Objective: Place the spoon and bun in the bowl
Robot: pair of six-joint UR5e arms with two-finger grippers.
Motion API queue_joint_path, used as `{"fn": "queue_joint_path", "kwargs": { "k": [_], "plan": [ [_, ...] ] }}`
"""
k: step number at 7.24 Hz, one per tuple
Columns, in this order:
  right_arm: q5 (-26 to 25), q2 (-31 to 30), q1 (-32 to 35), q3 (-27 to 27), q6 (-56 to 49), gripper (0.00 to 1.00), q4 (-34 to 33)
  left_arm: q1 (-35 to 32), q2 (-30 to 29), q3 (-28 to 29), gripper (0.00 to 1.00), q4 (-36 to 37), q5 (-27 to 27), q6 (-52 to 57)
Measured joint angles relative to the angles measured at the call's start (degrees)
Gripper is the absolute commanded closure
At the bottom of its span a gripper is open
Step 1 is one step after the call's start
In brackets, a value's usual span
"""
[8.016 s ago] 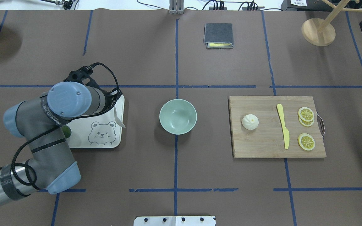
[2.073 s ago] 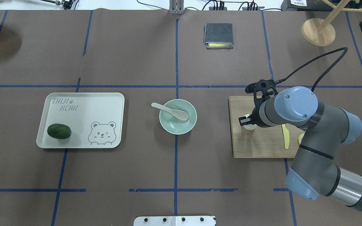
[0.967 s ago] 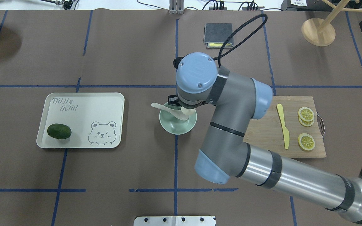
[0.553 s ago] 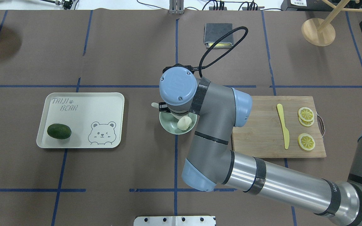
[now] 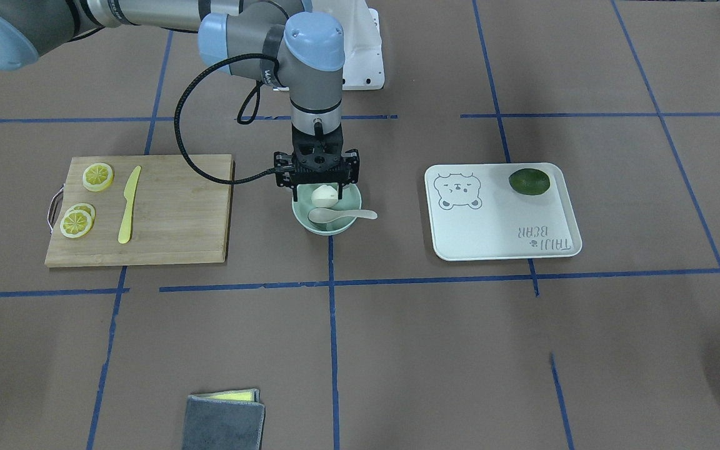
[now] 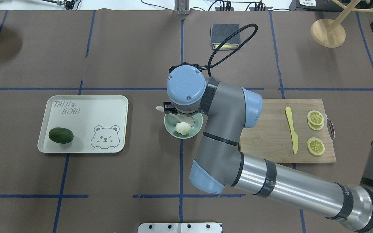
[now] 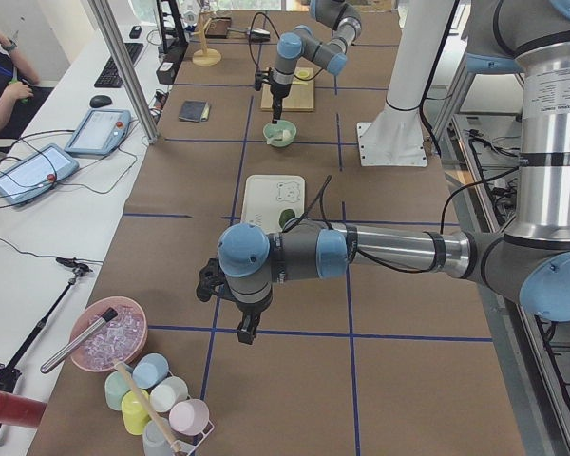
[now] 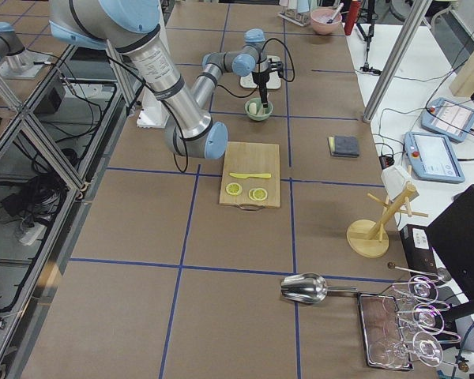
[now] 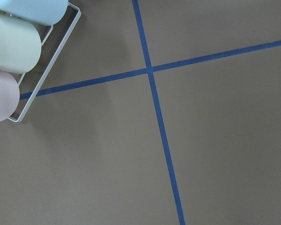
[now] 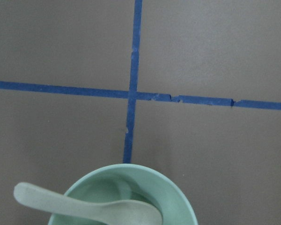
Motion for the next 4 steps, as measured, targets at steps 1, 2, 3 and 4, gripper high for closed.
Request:
{"fn": "queue_joint_path", "kwargs": {
  "k": [1, 2, 3, 4],
  "plan": [
    [4.3, -3.4, 4.1, 3.2, -5.7, 0.0, 0.1, 0.0, 0.0, 0.2, 0.0, 0.1, 0.1, 0.1],
    [9.6, -8.0, 9.3, 6.6, -12.9, 0.0, 0.1, 0.0, 0.0, 0.4, 0.0, 0.1, 0.3, 0.2],
    [15.2, -12.8, 15.4, 9.0, -22.0, 0.0, 0.1, 0.1, 0.0, 0.4, 0.0, 0.2, 0.5, 0.1],
    [20.0, -17.4, 21.6, 10.1, -32.4, 0.0, 0.1, 0.1, 0.0, 0.5, 0.0, 0.5, 0.5, -0.2]
  ]
}}
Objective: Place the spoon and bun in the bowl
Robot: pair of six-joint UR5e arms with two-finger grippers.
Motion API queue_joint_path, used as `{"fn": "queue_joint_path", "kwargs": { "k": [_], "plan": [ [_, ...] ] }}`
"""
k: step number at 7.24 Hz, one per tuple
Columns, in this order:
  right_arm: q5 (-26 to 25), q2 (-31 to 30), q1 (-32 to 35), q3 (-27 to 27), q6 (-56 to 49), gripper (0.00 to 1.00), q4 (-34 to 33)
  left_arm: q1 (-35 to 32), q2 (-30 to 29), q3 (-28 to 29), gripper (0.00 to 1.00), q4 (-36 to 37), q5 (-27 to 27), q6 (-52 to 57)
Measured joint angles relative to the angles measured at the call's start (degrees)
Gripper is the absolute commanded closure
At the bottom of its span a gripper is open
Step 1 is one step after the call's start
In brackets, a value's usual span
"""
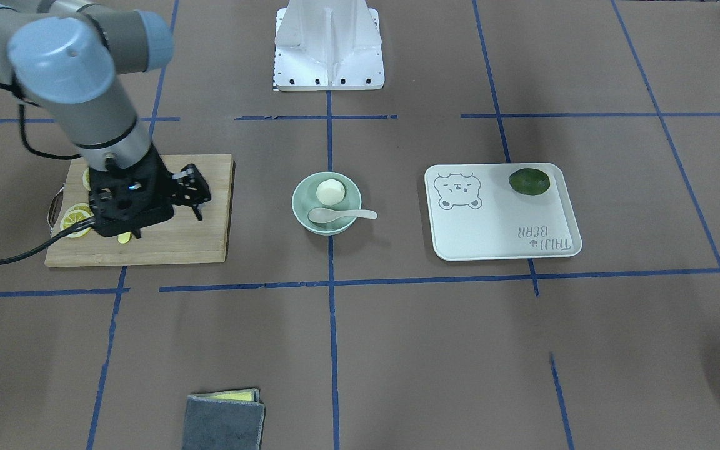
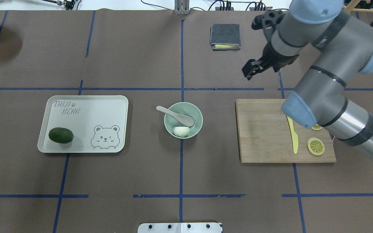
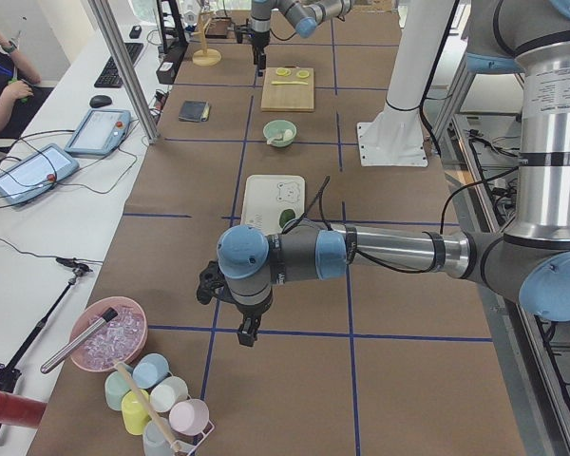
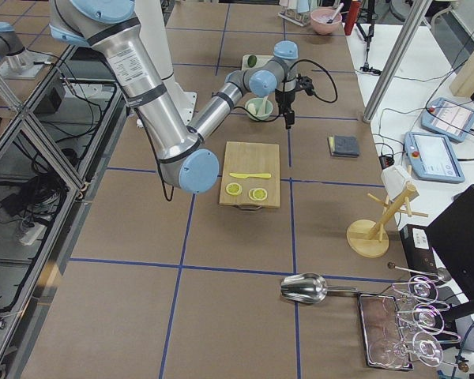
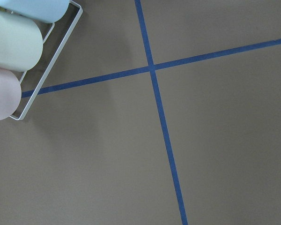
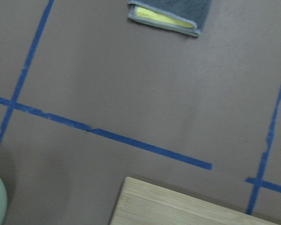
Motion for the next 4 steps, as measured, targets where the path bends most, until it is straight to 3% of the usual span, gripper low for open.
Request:
{"fn": "queue_joint_path", "kwargs": {
  "k": [2, 4],
  "plan": [
    [7.5, -10.5, 13.2, 0.3, -21.2, 0.0, -0.1, 0.0, 0.0, 0.1, 0.0, 0.1, -0.1, -0.1],
    [9.5, -20.3, 24.7, 0.1, -36.2, 0.0, -0.4, 0.0, 0.0, -0.2, 0.0, -0.1, -0.1, 0.3]
  ]
}}
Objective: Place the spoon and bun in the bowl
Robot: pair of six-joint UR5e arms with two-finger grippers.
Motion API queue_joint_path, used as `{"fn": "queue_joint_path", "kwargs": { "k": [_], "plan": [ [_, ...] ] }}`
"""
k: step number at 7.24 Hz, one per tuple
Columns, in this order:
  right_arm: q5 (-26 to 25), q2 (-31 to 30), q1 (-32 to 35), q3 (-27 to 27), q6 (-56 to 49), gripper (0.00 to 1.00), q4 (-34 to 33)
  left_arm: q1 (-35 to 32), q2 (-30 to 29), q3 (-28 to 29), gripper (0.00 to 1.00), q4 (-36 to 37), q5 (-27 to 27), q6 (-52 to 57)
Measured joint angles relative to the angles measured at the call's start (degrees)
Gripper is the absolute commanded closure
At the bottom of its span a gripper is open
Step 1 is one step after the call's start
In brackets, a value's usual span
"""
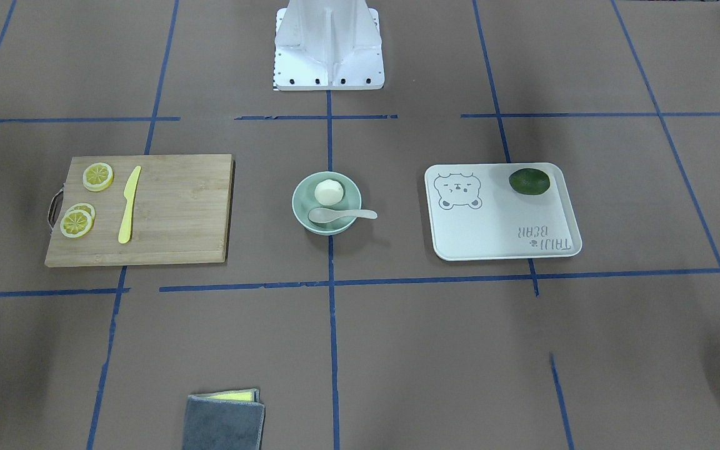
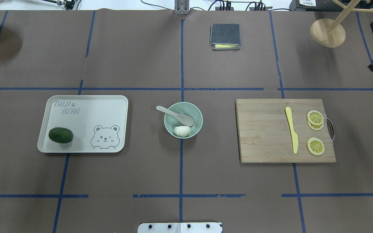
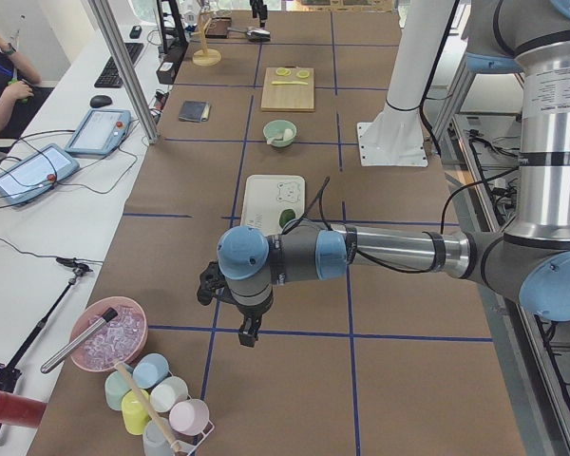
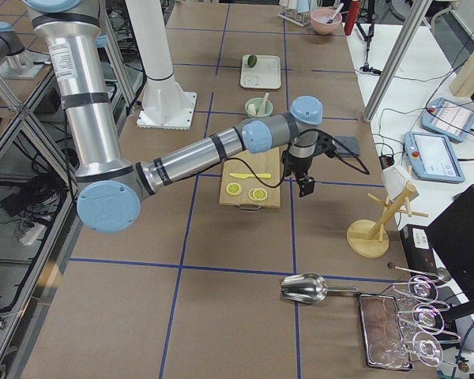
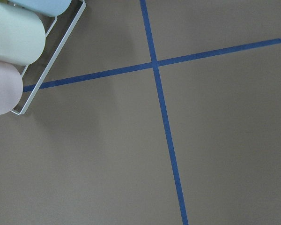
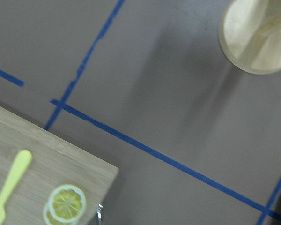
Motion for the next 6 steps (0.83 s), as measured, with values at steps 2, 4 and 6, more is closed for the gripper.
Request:
{"fn": "queue_joint_path", "kwargs": {
  "k": [2, 4, 6],
  "plan": [
    [0.1, -9.3, 7.2, -0.1, -3.3, 0.0, 0.2, 0.0, -0.1, -0.2, 0.0, -0.1, 0.0, 0.2],
    [0.2, -15.0, 10.6, -0.3, -3.8, 0.0, 0.3, 0.0, -0.1, -0.4, 0.0, -0.2, 0.2, 0.2],
    [0.4, -16.7, 11.3, -0.3, -3.7, 0.0, 0.3, 0.0, -0.1, -0.4, 0.0, -0.3, 0.3, 0.3]
  ]
}}
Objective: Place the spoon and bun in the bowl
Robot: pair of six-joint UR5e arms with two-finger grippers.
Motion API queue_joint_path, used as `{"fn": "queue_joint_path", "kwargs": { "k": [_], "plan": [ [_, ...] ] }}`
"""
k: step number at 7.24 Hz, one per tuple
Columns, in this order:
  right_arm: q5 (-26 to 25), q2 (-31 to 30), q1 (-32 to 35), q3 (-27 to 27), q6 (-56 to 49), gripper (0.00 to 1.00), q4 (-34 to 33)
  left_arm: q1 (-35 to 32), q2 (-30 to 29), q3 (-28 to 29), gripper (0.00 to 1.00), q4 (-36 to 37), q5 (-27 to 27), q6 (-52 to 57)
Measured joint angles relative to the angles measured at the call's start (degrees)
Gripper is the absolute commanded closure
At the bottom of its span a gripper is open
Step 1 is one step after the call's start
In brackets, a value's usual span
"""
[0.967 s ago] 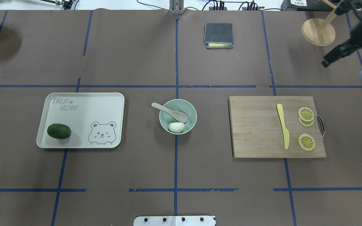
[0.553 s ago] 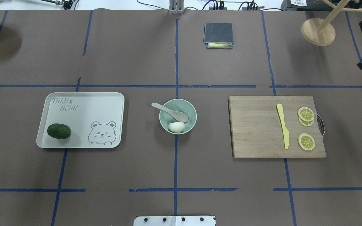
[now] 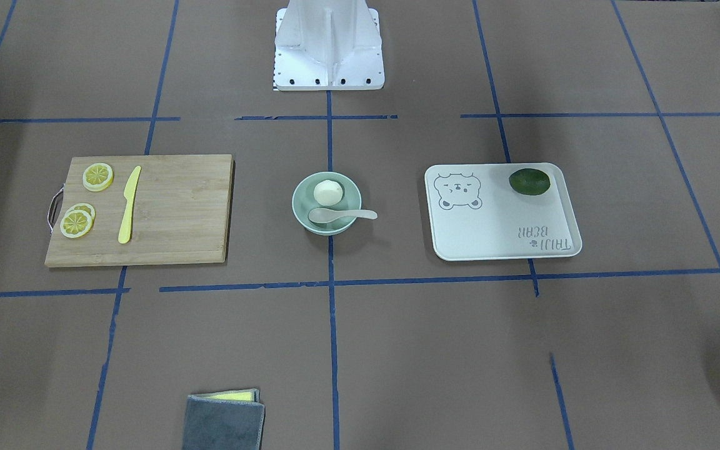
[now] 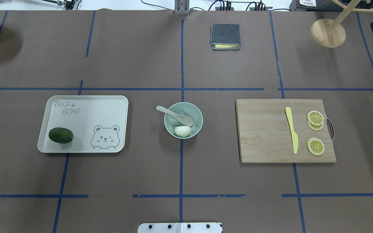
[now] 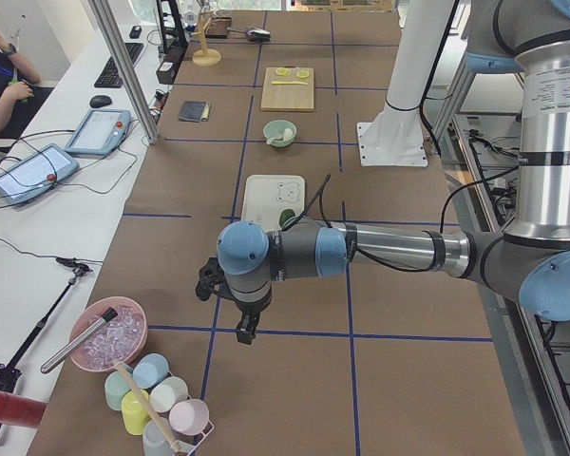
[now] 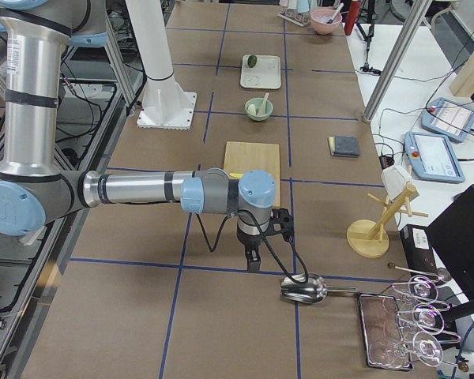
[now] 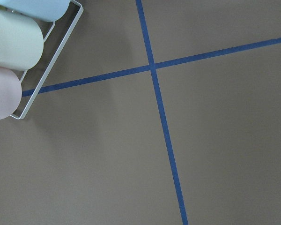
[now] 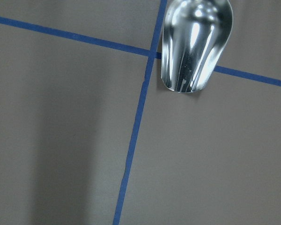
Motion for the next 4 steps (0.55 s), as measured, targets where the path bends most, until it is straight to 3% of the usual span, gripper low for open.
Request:
{"fn": "queue_joint_path", "kwargs": {
  "k": [4],
  "plan": [
    [0.1, -0.4, 0.1, 0.0, 0.1, 0.0, 0.0, 0.1, 0.0, 0.0, 0.0, -0.1, -0.1, 0.0]
  ]
}}
